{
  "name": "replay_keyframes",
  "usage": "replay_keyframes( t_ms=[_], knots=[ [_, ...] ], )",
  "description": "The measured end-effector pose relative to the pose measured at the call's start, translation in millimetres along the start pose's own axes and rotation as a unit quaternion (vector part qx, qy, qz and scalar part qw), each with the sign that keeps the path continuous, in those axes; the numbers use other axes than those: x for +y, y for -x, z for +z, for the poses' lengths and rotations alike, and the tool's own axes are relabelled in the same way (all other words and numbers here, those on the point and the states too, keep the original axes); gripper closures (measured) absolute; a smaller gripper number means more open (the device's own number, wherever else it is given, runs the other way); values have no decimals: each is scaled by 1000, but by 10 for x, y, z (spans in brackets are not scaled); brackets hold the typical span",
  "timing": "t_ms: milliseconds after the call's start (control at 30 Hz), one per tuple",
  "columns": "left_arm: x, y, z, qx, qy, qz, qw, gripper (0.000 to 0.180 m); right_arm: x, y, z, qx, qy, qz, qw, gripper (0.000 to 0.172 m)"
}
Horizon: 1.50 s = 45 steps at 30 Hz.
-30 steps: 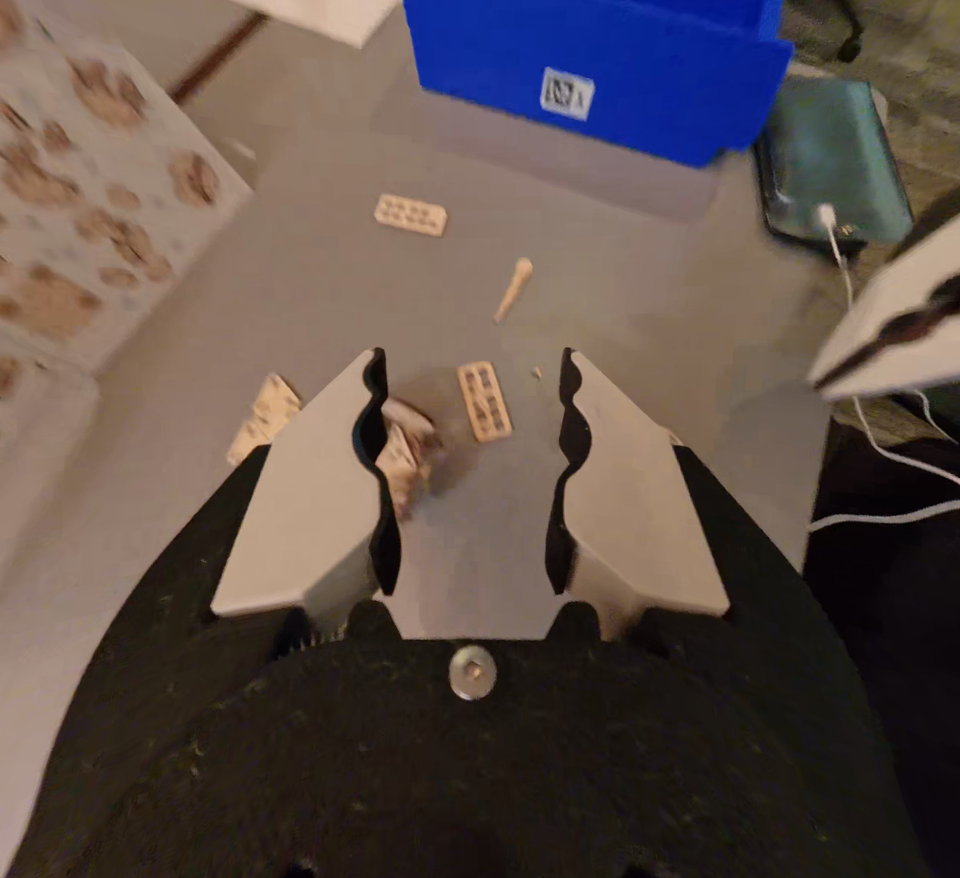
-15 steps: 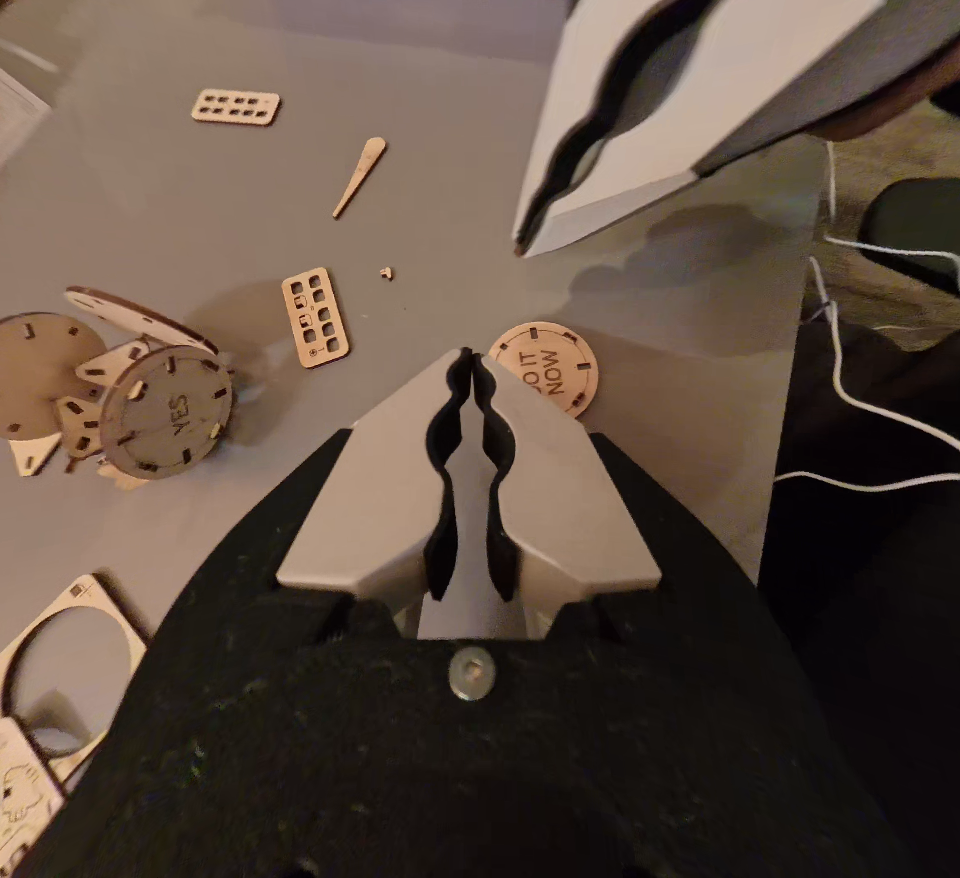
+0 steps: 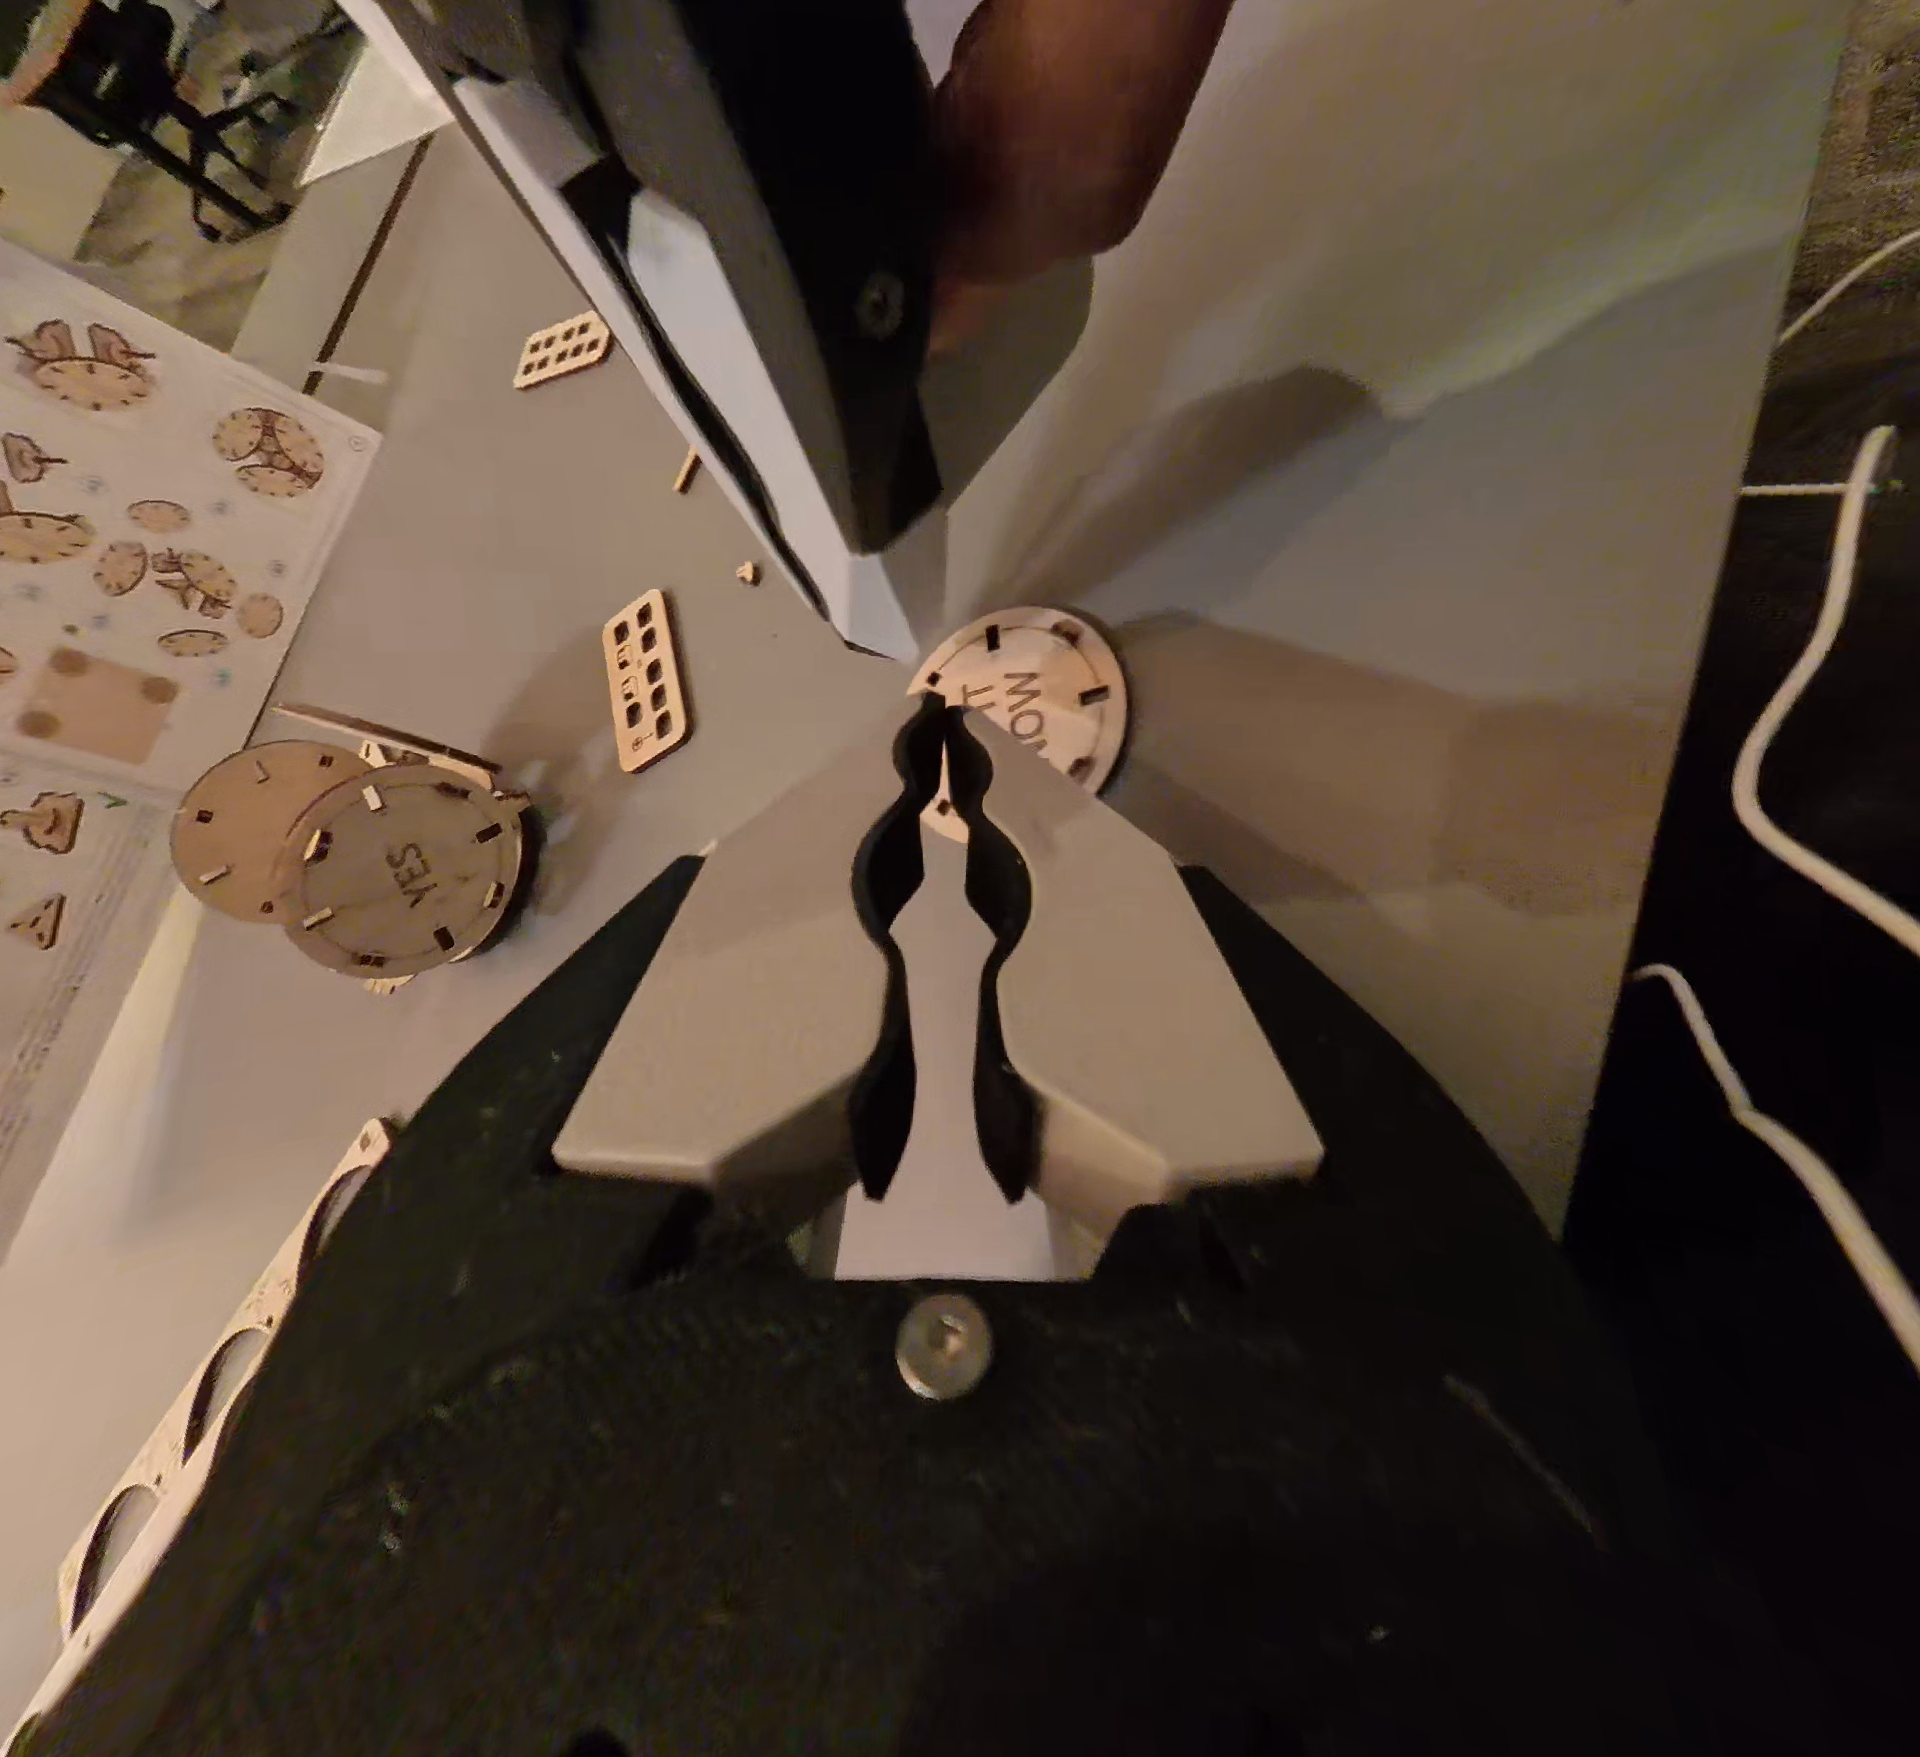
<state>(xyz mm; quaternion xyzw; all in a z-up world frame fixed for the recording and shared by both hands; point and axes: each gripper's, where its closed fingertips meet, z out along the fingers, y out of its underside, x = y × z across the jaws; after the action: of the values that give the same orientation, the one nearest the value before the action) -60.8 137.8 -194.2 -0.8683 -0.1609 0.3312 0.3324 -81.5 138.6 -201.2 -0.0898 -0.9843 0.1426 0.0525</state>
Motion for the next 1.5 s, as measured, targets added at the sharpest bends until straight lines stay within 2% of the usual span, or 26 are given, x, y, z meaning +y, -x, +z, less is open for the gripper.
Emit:
replay_keyframes(
  t_ms=[200, 800, 1333, 1500],
  knots=[
    [142, -36, 80, 11, 31, 5, 999, 180, 0, 2, 47, -10, 48, -7, 999, 171],
    [163, -35, 82, 14, 32, 8, 999, 180, 31, 9, 101, -66, 158, -31, 985, 171],
    [168, -38, 84, 16, 32, 8, 999, 180, 38, 12, 124, -95, 199, -39, 975, 172],
    [167, -36, 84, 25, 31, -3, 999, 180, 32, 4, 118, -52, 178, -91, 978, 171]
  ],
)
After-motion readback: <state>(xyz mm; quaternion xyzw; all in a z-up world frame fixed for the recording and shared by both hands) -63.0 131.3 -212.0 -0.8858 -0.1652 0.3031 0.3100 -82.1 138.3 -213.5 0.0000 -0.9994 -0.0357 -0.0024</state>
